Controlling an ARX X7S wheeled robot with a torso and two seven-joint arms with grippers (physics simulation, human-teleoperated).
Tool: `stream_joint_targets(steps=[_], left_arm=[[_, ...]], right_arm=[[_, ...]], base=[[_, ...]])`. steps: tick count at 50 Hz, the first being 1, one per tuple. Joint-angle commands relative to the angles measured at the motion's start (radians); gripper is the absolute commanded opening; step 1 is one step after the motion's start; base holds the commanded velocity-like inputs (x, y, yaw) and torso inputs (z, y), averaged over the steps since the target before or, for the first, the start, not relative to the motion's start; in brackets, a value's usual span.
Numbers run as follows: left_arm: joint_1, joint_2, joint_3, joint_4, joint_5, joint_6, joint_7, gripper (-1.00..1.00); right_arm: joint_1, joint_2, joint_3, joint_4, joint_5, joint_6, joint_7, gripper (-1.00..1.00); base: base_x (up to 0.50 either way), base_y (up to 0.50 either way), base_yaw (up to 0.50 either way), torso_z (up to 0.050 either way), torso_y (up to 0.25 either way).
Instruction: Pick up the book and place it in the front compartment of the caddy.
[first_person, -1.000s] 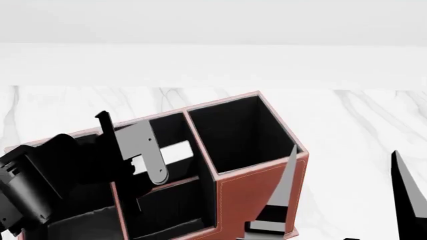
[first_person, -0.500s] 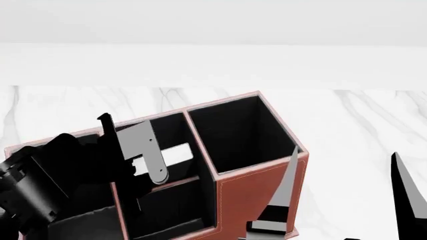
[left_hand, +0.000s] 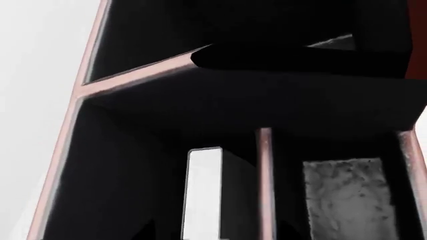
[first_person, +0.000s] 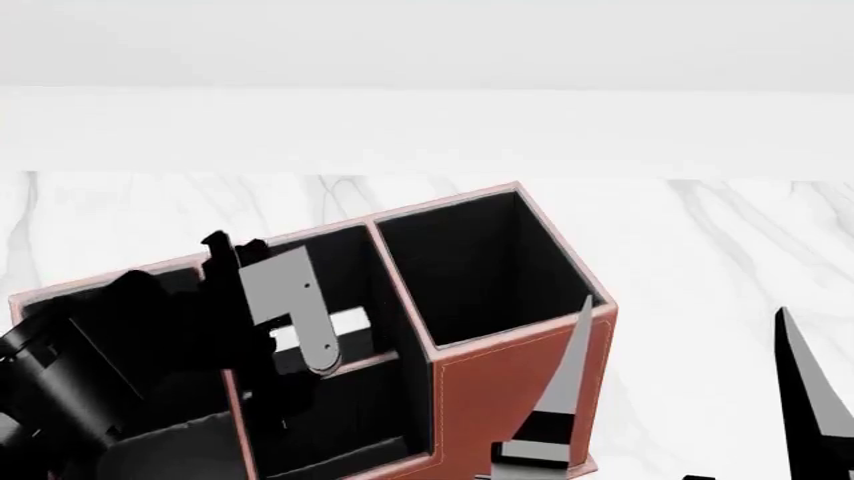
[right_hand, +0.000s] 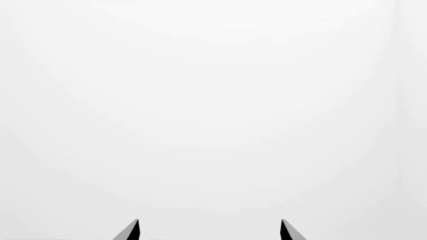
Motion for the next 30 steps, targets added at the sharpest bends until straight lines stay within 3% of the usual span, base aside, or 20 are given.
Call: stream_joint_targets(steps=[1,21,26,30], left_arm=[[-0.001,0.006,-0.049,0.001,0.028,0.000,0.000,1.00],[0.004,-0.001,-0.087,0.012,0.062,0.010,0.001,1.00],[0.013,-0.072,-0.123,0.225,0.025,-0.072,-0.052,1.00],[0.017,-0.153,-0.220,0.507,-0.054,-0.173,-0.197,1.00]], right_arm=[[-0.001,-0.003,0.001,0.005,0.001,-0.001,-0.004,1.00],[-0.009,-0.020,-0.003,0.024,-0.007,-0.005,-0.016,1.00],[-0.005,-0.028,-0.005,0.030,-0.005,-0.001,-0.022,1.00],[-0.007,-0.026,-0.003,0.029,-0.006,-0.003,-0.022,1.00]], base=[[0.00,0.00,0.00,0.000,0.000],[0.00,0.00,0.00,0.000,0.000],[0.00,0.00,0.00,0.000,0.000],[0.00,0.00,0.00,0.000,0.000]])
